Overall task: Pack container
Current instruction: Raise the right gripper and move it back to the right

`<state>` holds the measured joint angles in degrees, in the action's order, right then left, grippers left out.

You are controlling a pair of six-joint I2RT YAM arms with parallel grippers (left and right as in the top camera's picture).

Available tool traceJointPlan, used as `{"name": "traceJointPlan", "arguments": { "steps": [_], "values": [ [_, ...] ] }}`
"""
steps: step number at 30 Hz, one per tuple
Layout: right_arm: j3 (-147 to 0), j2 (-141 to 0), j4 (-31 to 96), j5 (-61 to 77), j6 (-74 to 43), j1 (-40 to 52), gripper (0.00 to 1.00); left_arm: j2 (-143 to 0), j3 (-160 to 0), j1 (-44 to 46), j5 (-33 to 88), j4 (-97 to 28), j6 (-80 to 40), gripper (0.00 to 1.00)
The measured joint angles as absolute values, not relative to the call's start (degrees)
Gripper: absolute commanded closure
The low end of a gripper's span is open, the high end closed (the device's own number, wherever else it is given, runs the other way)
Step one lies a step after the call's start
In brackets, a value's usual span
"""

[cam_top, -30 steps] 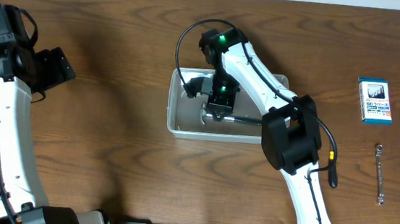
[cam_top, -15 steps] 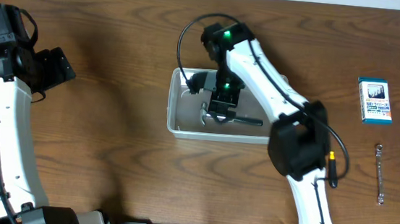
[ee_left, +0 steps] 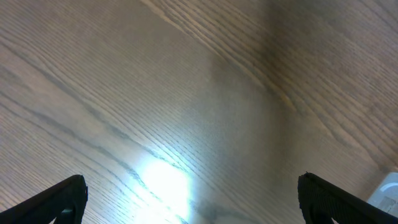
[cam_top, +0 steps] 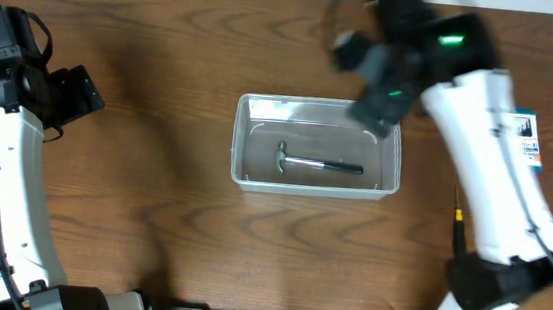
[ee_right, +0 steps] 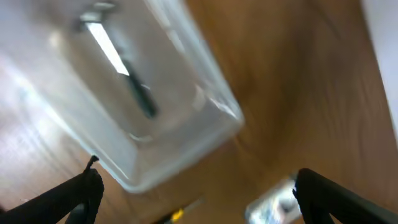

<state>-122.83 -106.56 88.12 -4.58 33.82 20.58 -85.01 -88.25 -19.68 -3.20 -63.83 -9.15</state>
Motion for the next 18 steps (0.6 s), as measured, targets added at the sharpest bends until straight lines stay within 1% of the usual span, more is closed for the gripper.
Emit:
{"name": "traceJointPlan", "arguments": {
  "steps": [4,7,10,14,18],
  "values": [
    [-122.8,-104.4,89.8,-5.4,26.7,7.0,0.01,-85.0,-88.2,-19.7,-3.2,-63.8,-9.1,0.02],
    [-122.8,-104.3,91.9,-4.6,23.8,-2.9,0.01,-85.0,-88.2,-19.7,-3.2,-63.8,-9.1,0.02],
    [-122.8,-104.3,91.5,-2.3,22.3,-11.0,0.01,-85.0,-88.2,-19.7,-3.2,-63.8,-9.1,0.02],
    [-122.8,-104.3,89.1,1.1,21.3,-16.8,0.01,-85.0,-88.2,-19.7,-3.2,-63.8,-9.1,0.02],
    [-122.8,-104.3,87.5,3.3,21.1,-19.4,0.01,-85.0,-88.2,-19.7,-3.2,-63.8,-9.1,0.02]
  ]
}}
